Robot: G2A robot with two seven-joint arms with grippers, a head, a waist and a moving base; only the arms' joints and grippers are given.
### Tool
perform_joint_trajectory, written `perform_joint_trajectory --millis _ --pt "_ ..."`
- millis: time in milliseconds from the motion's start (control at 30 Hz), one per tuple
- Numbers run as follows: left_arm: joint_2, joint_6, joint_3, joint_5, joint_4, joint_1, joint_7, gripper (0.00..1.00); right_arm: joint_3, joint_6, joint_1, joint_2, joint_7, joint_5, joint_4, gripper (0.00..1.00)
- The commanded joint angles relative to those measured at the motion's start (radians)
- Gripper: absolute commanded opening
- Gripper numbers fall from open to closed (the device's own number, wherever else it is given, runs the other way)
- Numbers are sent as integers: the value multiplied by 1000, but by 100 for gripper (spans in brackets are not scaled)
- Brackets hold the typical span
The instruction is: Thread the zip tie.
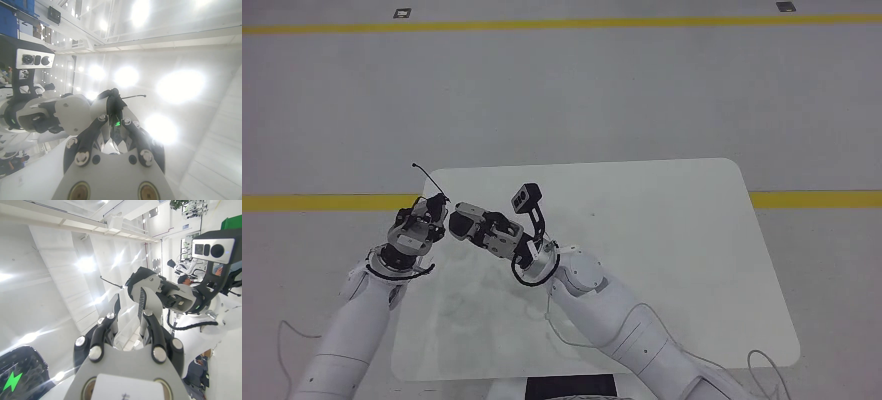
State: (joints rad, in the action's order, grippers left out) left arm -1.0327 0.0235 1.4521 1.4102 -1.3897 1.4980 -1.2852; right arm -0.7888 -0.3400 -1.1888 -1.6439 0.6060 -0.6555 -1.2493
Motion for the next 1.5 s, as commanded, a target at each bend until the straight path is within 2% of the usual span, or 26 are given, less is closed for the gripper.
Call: perform_joint_trajectory --millis 0,200,500,900,1467 --pt "-1 20 -1 6 -2 2 1 0 -15 0 -9 -4 -6 22 -9 20" --pt "-3 68 0 7 -3 4 -1 0 -47 0 -33 -16 -3 62 -25 19" --pt "-3 68 0 7 -3 4 -1 0 -72 0 -30 -42 10 83 -6 10" --pt "-3 68 0 7 -3 4 -1 0 -99 0 -23 -76 41 87 43 14" --pt "-3 68 0 7 -3 4 -1 0 -132 0 -17 -116 75 104 80 14"
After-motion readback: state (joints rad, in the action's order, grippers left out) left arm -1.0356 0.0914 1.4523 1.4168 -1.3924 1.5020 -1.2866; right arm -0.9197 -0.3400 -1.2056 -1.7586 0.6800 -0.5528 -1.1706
